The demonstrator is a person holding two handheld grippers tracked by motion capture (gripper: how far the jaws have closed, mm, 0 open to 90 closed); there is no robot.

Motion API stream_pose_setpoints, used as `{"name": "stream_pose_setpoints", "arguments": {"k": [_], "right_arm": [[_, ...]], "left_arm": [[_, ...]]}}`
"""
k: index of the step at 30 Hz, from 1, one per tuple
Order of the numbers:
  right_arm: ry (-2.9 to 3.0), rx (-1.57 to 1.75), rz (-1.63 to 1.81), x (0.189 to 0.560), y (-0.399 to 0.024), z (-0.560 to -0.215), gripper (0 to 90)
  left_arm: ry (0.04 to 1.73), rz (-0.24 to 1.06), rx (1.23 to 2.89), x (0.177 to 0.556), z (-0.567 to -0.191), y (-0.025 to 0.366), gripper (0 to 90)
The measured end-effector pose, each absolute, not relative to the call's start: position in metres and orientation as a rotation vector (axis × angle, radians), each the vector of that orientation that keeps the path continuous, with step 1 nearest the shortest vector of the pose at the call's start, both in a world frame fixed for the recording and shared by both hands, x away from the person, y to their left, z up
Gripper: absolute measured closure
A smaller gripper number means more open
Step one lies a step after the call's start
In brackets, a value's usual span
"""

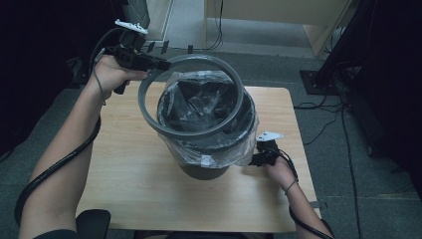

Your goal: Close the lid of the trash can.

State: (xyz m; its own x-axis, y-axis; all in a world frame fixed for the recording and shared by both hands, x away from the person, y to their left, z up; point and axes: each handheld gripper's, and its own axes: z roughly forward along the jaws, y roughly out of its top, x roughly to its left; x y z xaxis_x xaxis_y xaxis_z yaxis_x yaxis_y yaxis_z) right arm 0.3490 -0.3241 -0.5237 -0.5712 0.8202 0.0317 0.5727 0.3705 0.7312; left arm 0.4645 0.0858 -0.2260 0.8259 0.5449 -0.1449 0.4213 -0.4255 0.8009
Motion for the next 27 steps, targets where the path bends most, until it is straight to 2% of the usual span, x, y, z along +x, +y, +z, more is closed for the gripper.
{"name": "stream_pose_setpoints", "arguments": {"k": [15,27], "right_arm": [[2.301,1.22,1.022,0.349,-0.324,-0.524,8.5],[2.301,1.219,1.022,0.349,-0.324,-0.524,8.5]], "left_arm": [[0.579,0.091,2.144,0.45,-0.231,0.049,78.9],[0.558,0.044,2.192,0.448,-0.246,0.042,78.9]]}}
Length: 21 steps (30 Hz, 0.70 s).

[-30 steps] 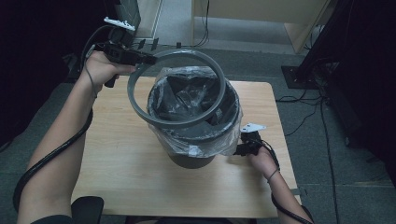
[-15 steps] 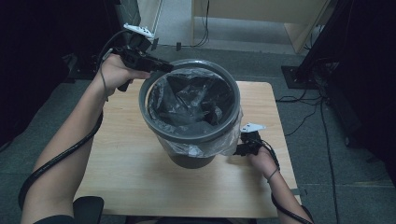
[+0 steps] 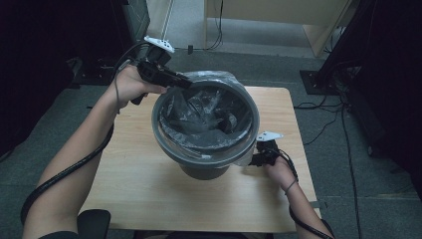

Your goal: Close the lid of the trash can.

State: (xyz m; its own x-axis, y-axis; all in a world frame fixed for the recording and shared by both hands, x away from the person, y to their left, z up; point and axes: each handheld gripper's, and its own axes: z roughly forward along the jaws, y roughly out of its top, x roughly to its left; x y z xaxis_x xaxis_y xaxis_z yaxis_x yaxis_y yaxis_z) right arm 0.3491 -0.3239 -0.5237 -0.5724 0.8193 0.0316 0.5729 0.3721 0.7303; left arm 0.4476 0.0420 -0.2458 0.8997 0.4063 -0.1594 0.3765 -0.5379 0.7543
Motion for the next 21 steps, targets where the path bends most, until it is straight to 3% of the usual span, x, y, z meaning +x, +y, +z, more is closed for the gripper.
{"name": "stream_pose_setpoints", "arguments": {"k": [21], "right_arm": [[2.301,1.22,1.022,0.349,-0.324,-0.524,8.5]], "left_arm": [[0.595,0.172,2.182,0.472,-0.247,0.047,78.2]]}}
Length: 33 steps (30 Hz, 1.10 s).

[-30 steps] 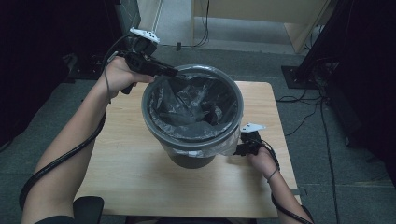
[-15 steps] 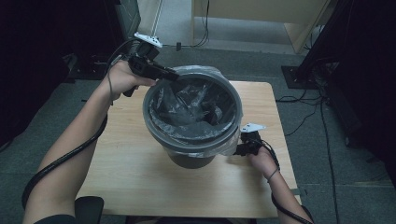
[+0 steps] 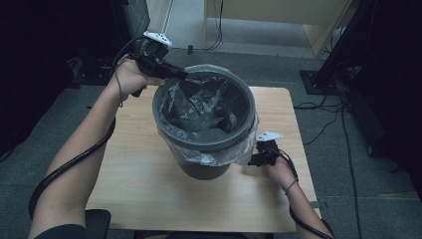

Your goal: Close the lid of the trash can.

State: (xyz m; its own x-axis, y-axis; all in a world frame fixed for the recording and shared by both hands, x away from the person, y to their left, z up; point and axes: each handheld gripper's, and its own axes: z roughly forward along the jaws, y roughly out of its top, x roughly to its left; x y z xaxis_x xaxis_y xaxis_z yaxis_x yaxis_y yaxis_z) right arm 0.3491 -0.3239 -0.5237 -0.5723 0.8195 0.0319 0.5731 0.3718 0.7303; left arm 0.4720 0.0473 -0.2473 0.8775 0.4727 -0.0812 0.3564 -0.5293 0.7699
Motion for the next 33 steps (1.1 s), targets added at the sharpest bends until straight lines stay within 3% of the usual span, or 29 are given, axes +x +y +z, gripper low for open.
{"name": "stream_pose_setpoints", "arguments": {"k": [33], "right_arm": [[2.303,1.215,1.021,0.348,-0.324,-0.524,8.5]], "left_arm": [[0.571,0.173,2.17,0.47,-0.249,0.044,75.8]]}}
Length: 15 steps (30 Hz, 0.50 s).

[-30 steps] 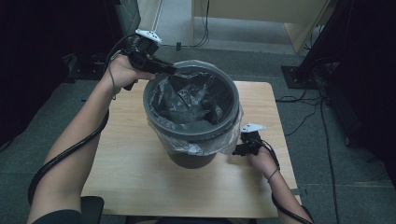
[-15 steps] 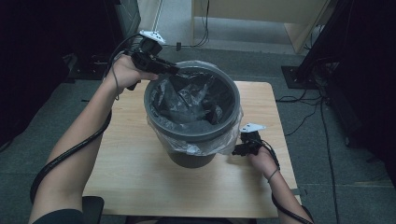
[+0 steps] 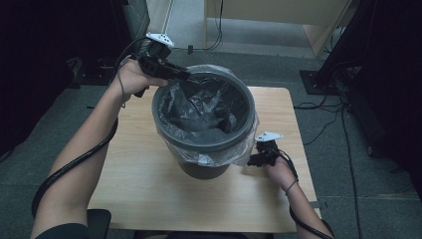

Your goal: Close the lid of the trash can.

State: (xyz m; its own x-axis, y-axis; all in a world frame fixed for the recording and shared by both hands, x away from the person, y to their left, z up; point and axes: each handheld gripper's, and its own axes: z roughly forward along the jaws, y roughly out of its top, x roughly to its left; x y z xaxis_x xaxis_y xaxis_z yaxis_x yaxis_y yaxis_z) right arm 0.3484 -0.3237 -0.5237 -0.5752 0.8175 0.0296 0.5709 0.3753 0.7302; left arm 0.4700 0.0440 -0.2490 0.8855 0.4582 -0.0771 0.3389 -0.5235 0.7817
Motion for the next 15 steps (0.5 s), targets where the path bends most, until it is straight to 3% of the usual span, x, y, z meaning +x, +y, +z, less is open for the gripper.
{"name": "stream_pose_setpoints", "arguments": {"k": [15], "right_arm": [[2.303,1.215,1.021,0.3484,-0.3237,-0.5237,8.5]], "left_arm": [[0.561,0.18,2.165,0.4702,-0.2506,0.0383,74.4]]}}
